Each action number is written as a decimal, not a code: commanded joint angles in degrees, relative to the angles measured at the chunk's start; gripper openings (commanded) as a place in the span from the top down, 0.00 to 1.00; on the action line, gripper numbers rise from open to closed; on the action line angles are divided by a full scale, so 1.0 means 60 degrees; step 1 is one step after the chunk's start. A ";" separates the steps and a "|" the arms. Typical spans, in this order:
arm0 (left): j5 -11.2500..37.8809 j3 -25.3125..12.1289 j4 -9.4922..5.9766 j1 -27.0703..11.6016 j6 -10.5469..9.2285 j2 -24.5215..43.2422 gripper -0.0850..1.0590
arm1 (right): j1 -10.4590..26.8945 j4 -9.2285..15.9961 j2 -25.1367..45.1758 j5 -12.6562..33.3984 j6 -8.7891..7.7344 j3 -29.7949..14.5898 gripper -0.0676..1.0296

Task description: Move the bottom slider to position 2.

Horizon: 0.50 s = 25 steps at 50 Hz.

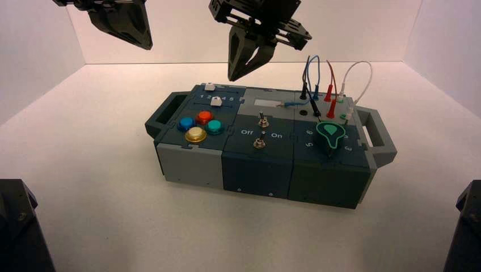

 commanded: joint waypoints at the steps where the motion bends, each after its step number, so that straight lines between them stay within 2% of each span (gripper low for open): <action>1: -0.0088 -0.0264 0.0015 -0.0029 0.0029 -0.0044 0.95 | 0.0044 0.0117 0.0601 -0.0059 0.0015 -0.0557 0.96; 11: -0.0132 -0.0264 0.0015 -0.0029 0.0029 -0.0029 0.95 | 0.0044 0.0176 0.1274 -0.0029 0.0015 -0.0894 0.96; 25: -0.0132 -0.0278 0.0015 -0.0029 0.0029 -0.0059 0.95 | 0.0044 0.0190 0.1582 -0.0029 0.0000 -0.1143 0.96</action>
